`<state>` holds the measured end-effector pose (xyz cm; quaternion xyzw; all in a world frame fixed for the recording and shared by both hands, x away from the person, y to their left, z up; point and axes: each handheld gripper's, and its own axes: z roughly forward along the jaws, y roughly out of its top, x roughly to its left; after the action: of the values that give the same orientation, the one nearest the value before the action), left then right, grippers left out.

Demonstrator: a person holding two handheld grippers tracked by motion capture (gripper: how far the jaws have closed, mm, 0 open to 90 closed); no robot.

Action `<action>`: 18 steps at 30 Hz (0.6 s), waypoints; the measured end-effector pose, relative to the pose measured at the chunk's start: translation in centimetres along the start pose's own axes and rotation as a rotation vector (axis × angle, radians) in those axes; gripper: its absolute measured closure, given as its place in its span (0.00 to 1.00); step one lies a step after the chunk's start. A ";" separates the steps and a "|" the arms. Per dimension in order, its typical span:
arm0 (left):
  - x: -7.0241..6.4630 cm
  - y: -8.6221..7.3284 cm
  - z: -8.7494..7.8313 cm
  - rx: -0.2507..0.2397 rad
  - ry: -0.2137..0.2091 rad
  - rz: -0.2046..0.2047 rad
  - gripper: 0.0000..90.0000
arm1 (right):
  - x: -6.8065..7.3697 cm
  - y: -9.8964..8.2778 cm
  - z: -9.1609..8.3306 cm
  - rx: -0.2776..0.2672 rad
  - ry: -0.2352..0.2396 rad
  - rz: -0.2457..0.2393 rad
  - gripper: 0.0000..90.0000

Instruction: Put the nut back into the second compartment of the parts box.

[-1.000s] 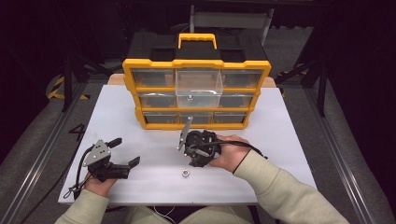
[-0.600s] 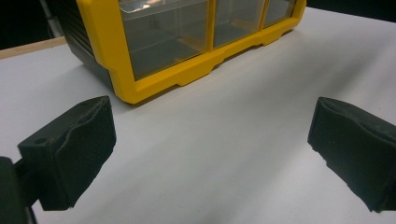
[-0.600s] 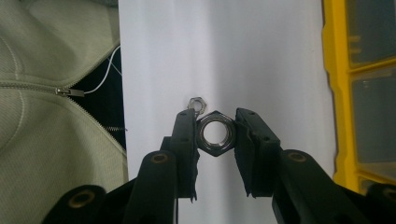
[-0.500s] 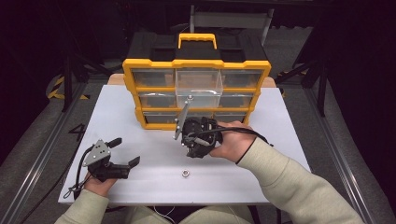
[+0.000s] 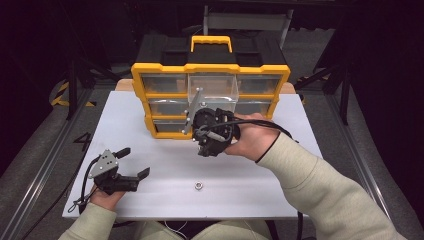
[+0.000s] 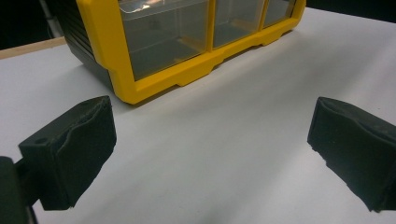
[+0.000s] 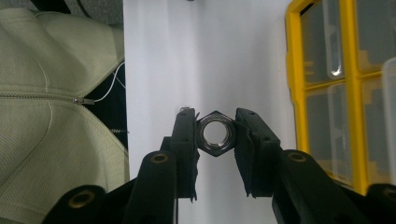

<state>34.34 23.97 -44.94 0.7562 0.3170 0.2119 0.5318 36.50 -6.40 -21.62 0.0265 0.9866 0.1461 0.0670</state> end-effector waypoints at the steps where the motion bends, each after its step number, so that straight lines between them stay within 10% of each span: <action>1: 0.0 0.0 0.0 0.000 0.002 0.000 0.02 | -0.1 0.1 -0.3 -0.001 -0.002 0.000 0.77; 18: 0.0 0.0 0.0 0.002 -0.001 0.004 0.02 | -2.4 1.7 -4.7 -0.025 -0.047 0.018 0.77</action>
<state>34.35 24.00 -44.90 0.7576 0.3154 0.2124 0.5306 38.29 -6.23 -16.36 0.0382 0.9826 0.1585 0.0891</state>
